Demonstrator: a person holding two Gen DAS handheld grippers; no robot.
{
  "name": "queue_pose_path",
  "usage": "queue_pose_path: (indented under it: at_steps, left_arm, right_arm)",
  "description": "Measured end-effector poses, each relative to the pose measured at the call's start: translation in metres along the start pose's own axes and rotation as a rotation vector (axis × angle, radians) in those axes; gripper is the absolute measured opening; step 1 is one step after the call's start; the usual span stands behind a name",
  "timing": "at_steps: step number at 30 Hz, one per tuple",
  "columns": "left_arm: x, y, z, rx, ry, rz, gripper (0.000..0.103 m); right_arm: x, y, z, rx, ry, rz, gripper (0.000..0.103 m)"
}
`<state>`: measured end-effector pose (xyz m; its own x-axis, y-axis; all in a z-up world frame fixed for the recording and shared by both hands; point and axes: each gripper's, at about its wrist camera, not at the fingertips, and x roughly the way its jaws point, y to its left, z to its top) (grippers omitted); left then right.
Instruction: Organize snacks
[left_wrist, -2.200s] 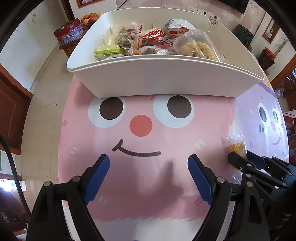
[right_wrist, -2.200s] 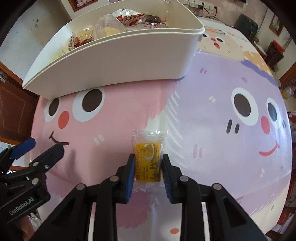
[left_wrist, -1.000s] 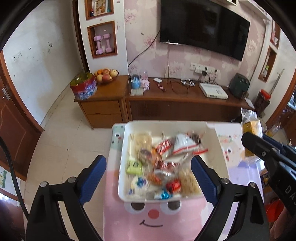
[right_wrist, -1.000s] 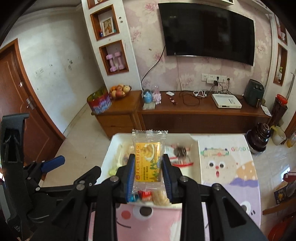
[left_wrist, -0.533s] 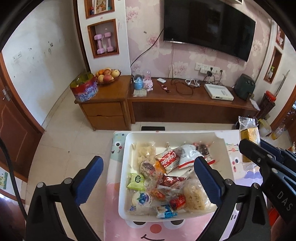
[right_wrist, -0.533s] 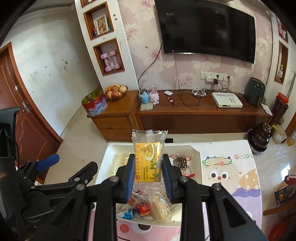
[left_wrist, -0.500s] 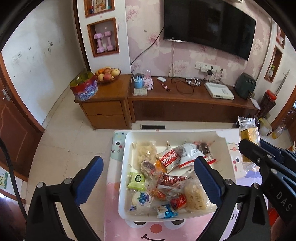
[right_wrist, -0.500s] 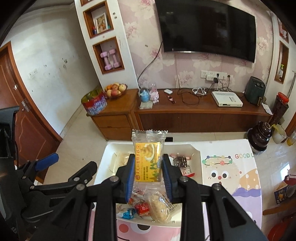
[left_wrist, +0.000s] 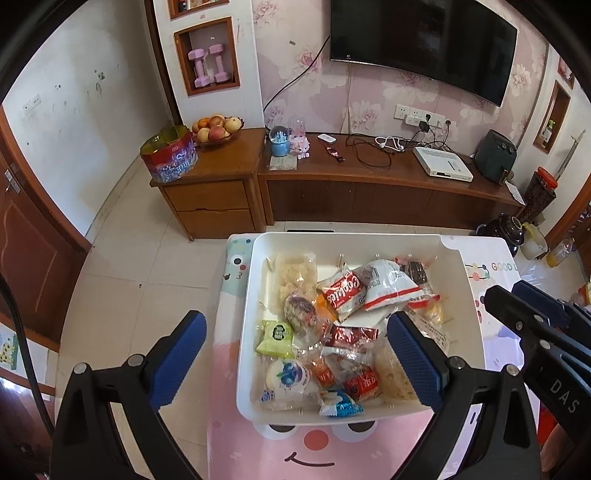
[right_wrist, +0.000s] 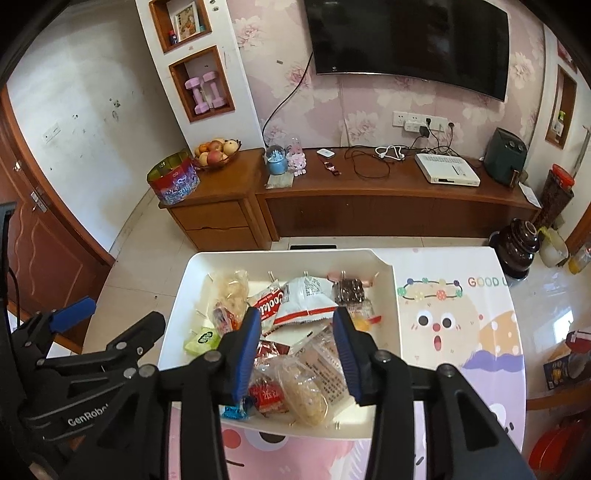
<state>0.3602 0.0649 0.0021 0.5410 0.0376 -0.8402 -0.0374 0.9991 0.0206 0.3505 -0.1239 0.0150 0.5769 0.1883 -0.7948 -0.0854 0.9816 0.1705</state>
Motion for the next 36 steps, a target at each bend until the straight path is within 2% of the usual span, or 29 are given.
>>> queue_pose_path:
  at_steps: [6,10,20,23,28,31,36]
  left_arm:
    - [-0.023,-0.002,-0.020,0.002,-0.008,-0.007,0.098]
    - [-0.044,-0.006,-0.044,0.003,-0.012,-0.013,0.098]
    - [-0.105,-0.024,-0.154,-0.010,0.048,-0.033,0.098]
    - [-0.127,-0.033,-0.184,-0.005,0.026,-0.020,0.098]
    - [-0.157,-0.047,-0.220,-0.002,-0.030,-0.011,0.098]
    - [-0.169,-0.056,-0.236,0.011,-0.069,0.014,0.098]
    - [-0.176,-0.064,-0.251,0.003,-0.056,0.008,0.098]
  right_arm:
    - [-0.016,-0.001,-0.018,0.007,0.003,0.006,0.041]
    - [-0.034,-0.005,-0.040,0.013,0.006,0.014,0.041]
    - [-0.097,-0.025,-0.144,0.052,0.048,0.018,0.041]
    - [-0.121,-0.028,-0.179,0.052,0.070,0.016,0.041]
    - [-0.156,-0.031,-0.216,0.058,0.065,0.005,0.041]
    - [-0.172,-0.034,-0.229,0.062,0.033,-0.017,0.041]
    - [-0.185,-0.037,-0.240,0.051,0.015,-0.025,0.041]
